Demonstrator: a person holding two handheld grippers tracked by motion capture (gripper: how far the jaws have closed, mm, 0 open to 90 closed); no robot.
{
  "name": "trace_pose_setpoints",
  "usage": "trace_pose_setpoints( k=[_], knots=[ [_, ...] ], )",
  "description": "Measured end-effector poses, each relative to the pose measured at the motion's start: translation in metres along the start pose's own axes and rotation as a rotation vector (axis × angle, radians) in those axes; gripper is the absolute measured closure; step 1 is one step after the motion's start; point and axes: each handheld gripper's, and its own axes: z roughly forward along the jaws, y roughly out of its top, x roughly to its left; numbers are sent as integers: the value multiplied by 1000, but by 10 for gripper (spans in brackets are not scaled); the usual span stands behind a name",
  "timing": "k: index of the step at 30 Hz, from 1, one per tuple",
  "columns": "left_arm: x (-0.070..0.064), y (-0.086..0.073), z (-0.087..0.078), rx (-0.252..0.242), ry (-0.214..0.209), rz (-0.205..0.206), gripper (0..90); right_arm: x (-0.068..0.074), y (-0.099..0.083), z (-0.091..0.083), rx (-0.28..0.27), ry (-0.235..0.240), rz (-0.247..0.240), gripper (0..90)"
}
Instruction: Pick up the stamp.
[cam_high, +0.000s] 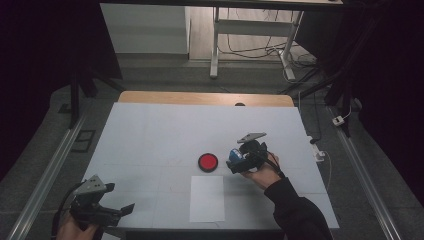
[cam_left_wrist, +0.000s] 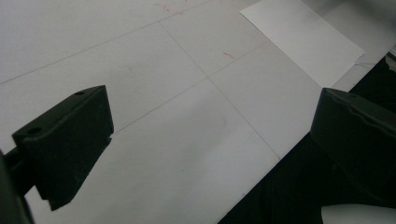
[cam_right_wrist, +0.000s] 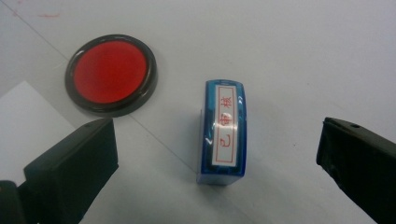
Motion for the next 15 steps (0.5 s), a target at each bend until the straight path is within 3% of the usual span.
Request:
trace_pose_setpoints(
  k=[5,7,12,13,15],
  knots=[
    [0,0,0,1,0,2,0,-2,2,6,18,-13,3,0],
    [0,0,0,1,-2,2,0,-3,2,7,23,-22,1,40],
    [0,0,0,2,-2,4,0,-7,5,5,20,-3,14,229],
    [0,0,0,2,-2,5,0,-7,5,5,20,-3,14,229],
    [-1,0,0,3,-2,6,0,-8,6,4,25,11,19,354]
  ],
)
